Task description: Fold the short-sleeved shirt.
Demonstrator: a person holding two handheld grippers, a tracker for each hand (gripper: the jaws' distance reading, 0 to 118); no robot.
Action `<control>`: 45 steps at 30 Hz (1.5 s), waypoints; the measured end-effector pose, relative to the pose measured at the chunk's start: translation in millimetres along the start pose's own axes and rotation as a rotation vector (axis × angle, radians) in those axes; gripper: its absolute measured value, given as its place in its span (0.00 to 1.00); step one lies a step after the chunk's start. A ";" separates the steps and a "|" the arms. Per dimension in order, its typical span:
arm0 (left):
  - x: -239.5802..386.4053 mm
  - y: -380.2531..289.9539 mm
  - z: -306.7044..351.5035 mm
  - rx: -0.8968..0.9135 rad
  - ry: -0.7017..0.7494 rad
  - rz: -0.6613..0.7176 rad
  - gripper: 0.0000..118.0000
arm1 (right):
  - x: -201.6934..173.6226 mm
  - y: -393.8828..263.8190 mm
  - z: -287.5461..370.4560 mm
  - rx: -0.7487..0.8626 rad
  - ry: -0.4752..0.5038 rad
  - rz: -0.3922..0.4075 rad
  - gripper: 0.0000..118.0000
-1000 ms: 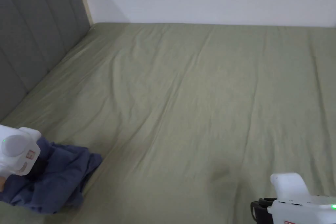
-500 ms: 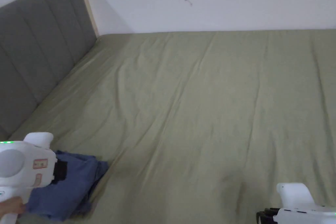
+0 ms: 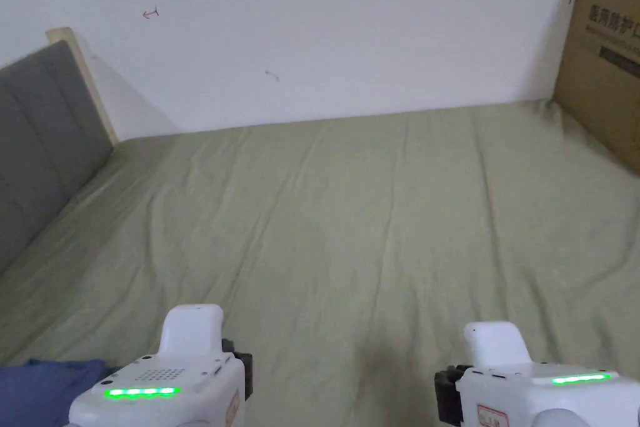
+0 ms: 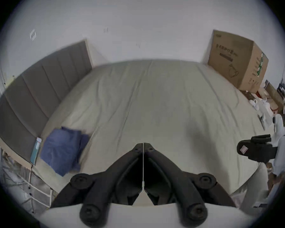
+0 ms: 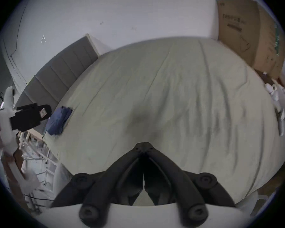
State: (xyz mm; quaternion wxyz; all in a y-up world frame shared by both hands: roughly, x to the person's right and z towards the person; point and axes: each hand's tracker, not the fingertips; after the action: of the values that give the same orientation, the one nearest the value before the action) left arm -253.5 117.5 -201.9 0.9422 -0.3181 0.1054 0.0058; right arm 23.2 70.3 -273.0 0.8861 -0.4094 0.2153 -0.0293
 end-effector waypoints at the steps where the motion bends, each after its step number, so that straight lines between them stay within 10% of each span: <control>1: 9.1 5.0 10.2 0.039 -0.001 0.003 0.00 | -0.1 3.7 14.2 0.073 -0.010 0.000 0.00; 13: 68.3 64.6 102.5 0.482 0.122 -0.028 0.00 | -40.5 76.4 132.1 0.679 -0.282 0.175 0.00; 27: 62.3 80.3 111.3 0.545 0.095 0.013 0.01 | -40.2 75.0 143.3 0.741 -0.300 0.157 0.01; 32: 58.3 82.2 101.5 0.487 0.113 -0.005 0.77 | -35.9 76.5 137.3 0.717 -0.281 0.157 0.89; 39: 49.9 81.4 91.2 0.442 0.122 0.063 1.00 | -34.5 73.1 129.8 0.737 -0.297 0.155 0.96; 45: 56.2 75.0 85.2 0.450 0.147 0.004 1.00 | -27.1 74.8 123.0 0.699 -0.258 0.134 0.96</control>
State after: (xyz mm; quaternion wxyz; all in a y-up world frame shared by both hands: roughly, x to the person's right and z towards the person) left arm -187.8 225.4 -192.1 0.9791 -0.0993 0.1731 -0.0392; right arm 39.1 213.8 -248.2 0.9921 -0.0678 0.1054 0.0087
